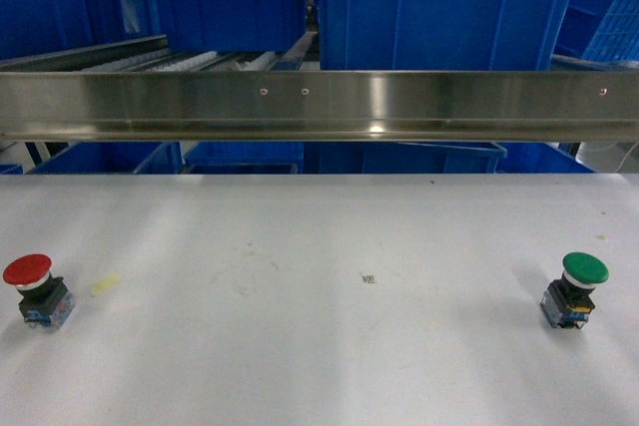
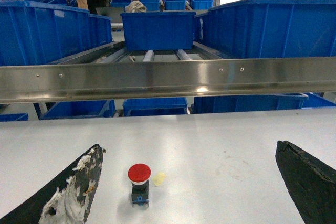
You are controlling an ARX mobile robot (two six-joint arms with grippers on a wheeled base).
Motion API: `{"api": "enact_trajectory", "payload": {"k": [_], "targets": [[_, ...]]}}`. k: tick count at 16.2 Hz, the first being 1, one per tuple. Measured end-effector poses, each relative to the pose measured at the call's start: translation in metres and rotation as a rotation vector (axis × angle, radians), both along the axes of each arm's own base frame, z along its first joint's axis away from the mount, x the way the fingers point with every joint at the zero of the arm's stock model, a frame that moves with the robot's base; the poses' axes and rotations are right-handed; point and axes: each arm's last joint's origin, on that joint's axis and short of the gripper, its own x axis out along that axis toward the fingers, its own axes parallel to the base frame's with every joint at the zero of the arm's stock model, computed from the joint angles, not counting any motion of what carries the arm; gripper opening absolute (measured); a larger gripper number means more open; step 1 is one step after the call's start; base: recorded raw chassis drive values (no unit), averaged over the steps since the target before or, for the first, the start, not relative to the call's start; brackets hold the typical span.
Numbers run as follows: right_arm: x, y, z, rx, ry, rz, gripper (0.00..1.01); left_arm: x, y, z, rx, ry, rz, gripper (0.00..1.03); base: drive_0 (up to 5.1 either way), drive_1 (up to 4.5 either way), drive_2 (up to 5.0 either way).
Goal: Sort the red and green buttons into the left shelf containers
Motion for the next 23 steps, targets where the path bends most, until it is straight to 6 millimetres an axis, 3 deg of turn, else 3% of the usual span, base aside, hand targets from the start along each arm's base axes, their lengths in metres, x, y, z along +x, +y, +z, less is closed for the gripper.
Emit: {"api": "enact_trajectory", "payload": {"k": [13, 17, 20, 23], "targets": [[0.003, 0.006, 0.006, 0.011, -0.049, -0.014, 0.98, 0.001, 0.004, 0.002, 0.001, -0.018, -0.016, 0.98, 0.0, 0.0, 0.0], [0.03, 0.039, 0.005, -0.009, -0.032, -0.058, 0.98, 0.032, 0.042, -0.007, 0.002, 0.065, -0.045, 0.98, 0.0, 0.0, 0.0], [0.059, 0.05, 0.005, -0.034, -0.046, -0.133, 0.98, 0.071, 0.052, -0.016, 0.024, 0.14, -0.135, 0.98, 0.0, 0.0, 0.0], [0.096, 0.054, 0.003, -0.087, -0.034, -0.188, 0.98, 0.108, 0.048, -0.034, 0.041, 0.263, -0.233, 0.98, 0.0, 0.0, 0.0]]}}
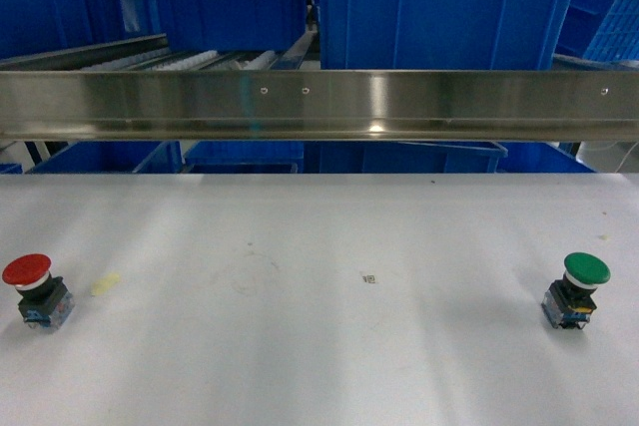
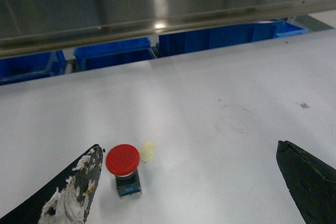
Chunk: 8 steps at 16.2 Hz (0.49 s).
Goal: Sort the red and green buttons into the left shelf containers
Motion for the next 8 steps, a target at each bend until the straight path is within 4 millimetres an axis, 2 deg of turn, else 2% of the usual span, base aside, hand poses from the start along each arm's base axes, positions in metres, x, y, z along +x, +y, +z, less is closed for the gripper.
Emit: {"api": "enact_trajectory", "payload": {"k": [2, 4, 8], "targets": [[0.024, -0.005, -0.002, -0.017, 0.06, -0.03, 0.98, 0.026, -0.01, -0.008, 0.013, 0.056, -0.037, 0.98, 0.0, 0.0, 0.0], [0.03, -0.007, -0.009, -0.012, 0.092, -0.044, 0.98, 0.03, -0.012, -0.011, 0.024, 0.077, -0.03, 0.98, 0.0, 0.0, 0.0], [0.032, -0.009, -0.008, 0.001, 0.058, -0.04, 0.98, 0.03, -0.011, -0.01, 0.028, 0.073, -0.024, 0.98, 0.0, 0.0, 0.0]]}}
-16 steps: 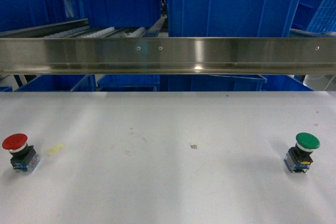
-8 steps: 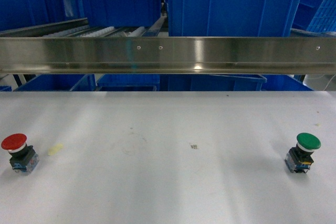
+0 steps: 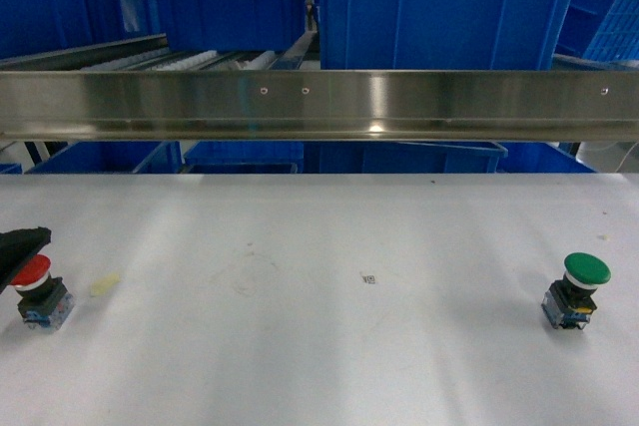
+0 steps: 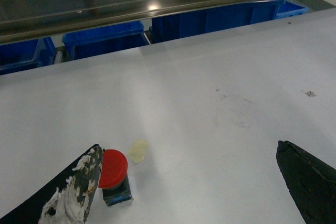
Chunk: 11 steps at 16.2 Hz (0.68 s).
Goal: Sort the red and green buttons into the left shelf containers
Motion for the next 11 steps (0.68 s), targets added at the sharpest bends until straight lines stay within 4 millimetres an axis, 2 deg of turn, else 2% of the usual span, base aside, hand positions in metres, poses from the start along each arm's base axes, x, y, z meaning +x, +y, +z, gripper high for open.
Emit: {"api": "enact_trajectory", "payload": {"k": [3, 6, 9, 11], "targets": [[0.02, -0.001, -0.028, -0.03, 0.064, -0.024, 0.98, 0.0, 0.0, 0.0, 0.0, 0.0, -0.001, 0.98, 0.0, 0.0, 0.0], [0.05, 0.01, -0.034, -0.041, 0.063, -0.018, 0.98, 0.0, 0.0, 0.0, 0.001, 0.0, -0.001, 0.98, 0.0, 0.0, 0.0], [0.074, 0.005, -0.047, -0.048, 0.104, -0.05, 0.98, 0.0, 0.0, 0.0, 0.001, 0.0, -0.001, 0.98, 0.0, 0.0, 0.0], [0.082, 0.006, -0.055, 0.001, 0.186, 0.026, 0.98, 0.0, 0.0, 0.0, 0.001, 0.0, 0.0, 0.98, 0.0, 0.0, 0.0]]}}
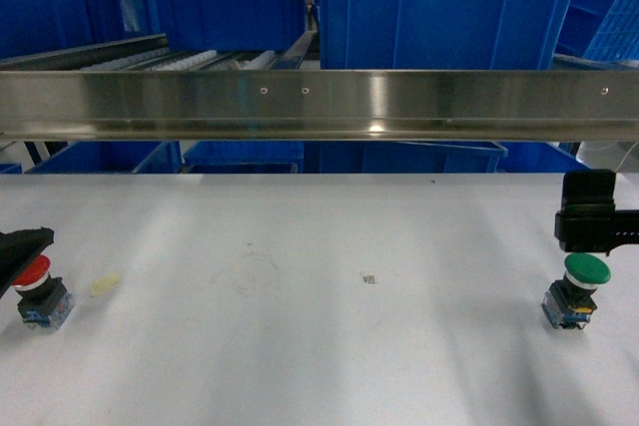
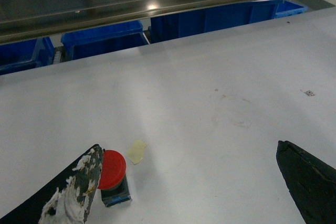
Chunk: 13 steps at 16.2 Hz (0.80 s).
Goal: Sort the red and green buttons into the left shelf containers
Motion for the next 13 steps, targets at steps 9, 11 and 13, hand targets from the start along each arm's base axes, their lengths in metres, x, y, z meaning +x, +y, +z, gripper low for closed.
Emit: {"api": "enact_trajectory", "payload": {"k": [9, 11, 13], "targets": [[-0.006, 0.015, 0.001, 0.121, 0.115, 0.143, 0.98, 0.0, 0.0, 0.0, 0.0, 0.0, 0.0, 0.98, 0.0, 0.0, 0.0], [-0.006, 0.015, 0.001, 0.121, 0.115, 0.143, 0.98, 0.0, 0.0, 0.0, 0.0, 0.0, 0.0, 0.98, 0.0, 0.0, 0.0], [-0.008, 0.02, -0.003, 0.116, 0.134, 0.154, 0.98, 0.0, 0.0, 0.0, 0.0, 0.0, 0.0, 0.98, 0.0, 0.0, 0.0]]}}
